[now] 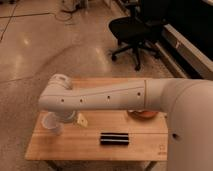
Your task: Pick up the ceramic cup
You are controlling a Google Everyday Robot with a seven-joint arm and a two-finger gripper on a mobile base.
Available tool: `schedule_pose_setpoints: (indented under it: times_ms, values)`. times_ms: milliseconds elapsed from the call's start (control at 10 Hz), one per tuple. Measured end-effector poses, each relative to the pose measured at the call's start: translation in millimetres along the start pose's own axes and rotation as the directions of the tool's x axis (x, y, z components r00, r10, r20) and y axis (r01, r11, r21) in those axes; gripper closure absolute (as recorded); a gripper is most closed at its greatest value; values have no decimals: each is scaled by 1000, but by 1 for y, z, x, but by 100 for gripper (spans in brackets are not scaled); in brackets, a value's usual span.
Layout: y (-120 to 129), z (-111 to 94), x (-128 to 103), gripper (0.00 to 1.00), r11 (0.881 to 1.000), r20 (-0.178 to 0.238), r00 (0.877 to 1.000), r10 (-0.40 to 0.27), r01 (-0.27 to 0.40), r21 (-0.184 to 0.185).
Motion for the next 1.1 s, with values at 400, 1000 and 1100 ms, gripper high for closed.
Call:
schedule_pose_setpoints:
  times_ms: [400,1000,1100]
  values:
    - [-27,4,13,20,1000,-15,1000,21,-20,18]
    - [-35,43,48,20,997,-6,997,80,-80,0]
    - [-33,54,50,20,996,2,996,85,-85,-10]
